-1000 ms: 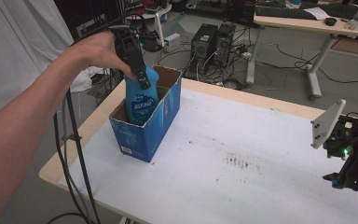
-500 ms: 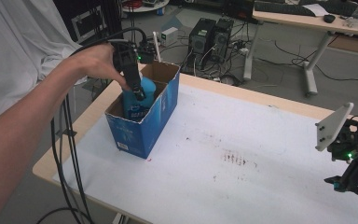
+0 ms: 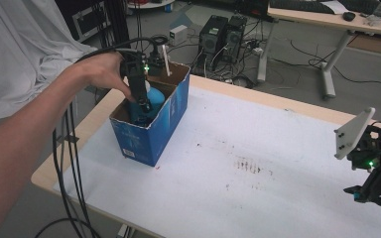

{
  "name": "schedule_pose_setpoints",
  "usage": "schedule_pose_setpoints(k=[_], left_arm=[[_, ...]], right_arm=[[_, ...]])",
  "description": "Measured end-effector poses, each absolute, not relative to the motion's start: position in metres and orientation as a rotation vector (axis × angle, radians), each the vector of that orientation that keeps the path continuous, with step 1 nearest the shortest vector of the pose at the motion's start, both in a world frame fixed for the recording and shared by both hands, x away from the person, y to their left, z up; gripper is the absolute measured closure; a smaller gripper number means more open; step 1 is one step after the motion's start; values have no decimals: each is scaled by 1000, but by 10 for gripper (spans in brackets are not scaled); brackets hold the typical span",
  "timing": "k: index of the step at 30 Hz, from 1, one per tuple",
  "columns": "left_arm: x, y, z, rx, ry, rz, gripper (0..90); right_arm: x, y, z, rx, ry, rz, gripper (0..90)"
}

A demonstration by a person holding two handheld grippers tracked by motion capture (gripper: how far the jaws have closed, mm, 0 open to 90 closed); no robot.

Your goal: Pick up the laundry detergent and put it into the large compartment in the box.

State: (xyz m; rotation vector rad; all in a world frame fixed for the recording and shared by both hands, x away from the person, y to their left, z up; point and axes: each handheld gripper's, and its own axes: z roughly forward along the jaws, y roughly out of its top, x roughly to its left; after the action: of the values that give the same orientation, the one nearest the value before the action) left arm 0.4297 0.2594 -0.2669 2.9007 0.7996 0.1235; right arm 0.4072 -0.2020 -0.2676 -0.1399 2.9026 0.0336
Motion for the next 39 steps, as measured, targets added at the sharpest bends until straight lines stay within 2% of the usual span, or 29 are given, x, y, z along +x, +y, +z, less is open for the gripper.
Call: schedule_pose_setpoints(k=[18,33,39], left_arm=[[430,265,-281,2882,741,107,380],[428,266,-288,2915,810,90,360],[429,270,-287,2873,840,73,335]], right_arm=[[408,-204,-267,-136,2912,32,123],[404,-203,-268,-129,2909,23,123],[404,-204,-266,-132,2908,28,123]])
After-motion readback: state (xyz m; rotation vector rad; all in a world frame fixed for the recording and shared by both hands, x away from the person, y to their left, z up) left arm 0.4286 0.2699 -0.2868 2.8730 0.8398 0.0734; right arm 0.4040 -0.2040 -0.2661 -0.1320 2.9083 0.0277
